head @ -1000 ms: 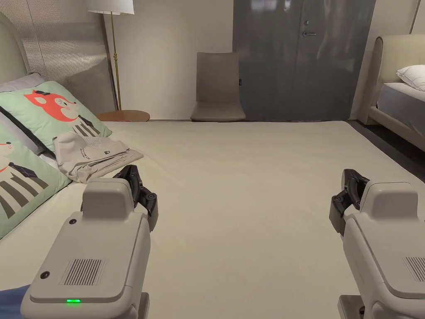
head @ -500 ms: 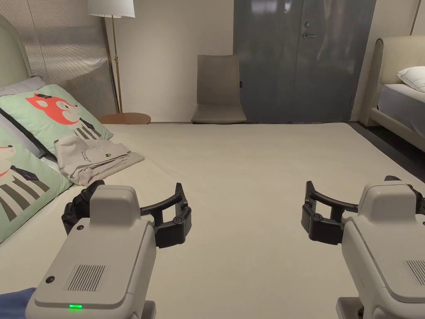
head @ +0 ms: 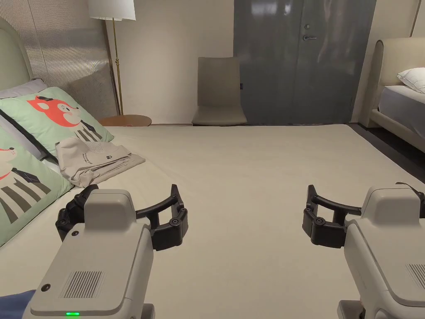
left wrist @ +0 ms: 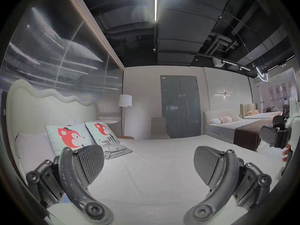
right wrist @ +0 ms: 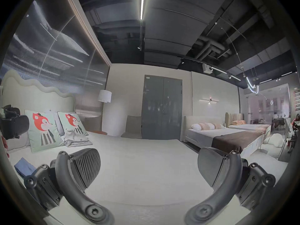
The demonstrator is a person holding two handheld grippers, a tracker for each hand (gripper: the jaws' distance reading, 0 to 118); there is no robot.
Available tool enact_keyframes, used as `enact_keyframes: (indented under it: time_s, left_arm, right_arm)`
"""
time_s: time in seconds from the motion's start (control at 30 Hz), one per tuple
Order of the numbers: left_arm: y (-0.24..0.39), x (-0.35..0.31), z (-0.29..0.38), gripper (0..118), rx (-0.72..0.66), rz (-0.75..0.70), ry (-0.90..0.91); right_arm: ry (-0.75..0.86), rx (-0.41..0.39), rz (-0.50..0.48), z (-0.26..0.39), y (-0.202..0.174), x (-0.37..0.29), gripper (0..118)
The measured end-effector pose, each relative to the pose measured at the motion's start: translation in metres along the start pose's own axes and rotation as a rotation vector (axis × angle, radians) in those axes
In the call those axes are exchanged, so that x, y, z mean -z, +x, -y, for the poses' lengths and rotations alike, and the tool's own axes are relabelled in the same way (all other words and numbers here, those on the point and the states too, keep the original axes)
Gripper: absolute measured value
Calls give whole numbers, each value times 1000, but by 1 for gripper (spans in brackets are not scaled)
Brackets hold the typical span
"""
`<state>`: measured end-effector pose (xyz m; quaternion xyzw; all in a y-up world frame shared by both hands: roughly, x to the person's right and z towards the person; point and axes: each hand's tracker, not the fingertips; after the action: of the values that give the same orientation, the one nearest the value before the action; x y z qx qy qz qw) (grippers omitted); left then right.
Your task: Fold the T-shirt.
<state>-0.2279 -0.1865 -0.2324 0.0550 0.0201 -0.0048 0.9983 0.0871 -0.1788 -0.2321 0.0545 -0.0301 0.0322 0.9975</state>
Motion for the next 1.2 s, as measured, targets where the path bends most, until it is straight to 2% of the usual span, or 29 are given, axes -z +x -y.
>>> enact_keyframes:
  time_s: [0.93,1.03,1.1,1.2]
  left_arm:
    - [0,-3,0,111,-17,-3,-12]
    - [-1,-3,0,111,-27,-2,-14]
    - [-2,-3,-1,111,-30,-3,-17]
    - [-2,-3,-1,111,-30,-2,-23]
  right_arm:
    - [-8,-12,-4,0,-4,-3,117]
    - [-13,-36,6,1,-5,-2,118]
    - [-35,-41,-8,0,-6,0,118]
    - [-46,-5,-61,-3,-3,-1,118]
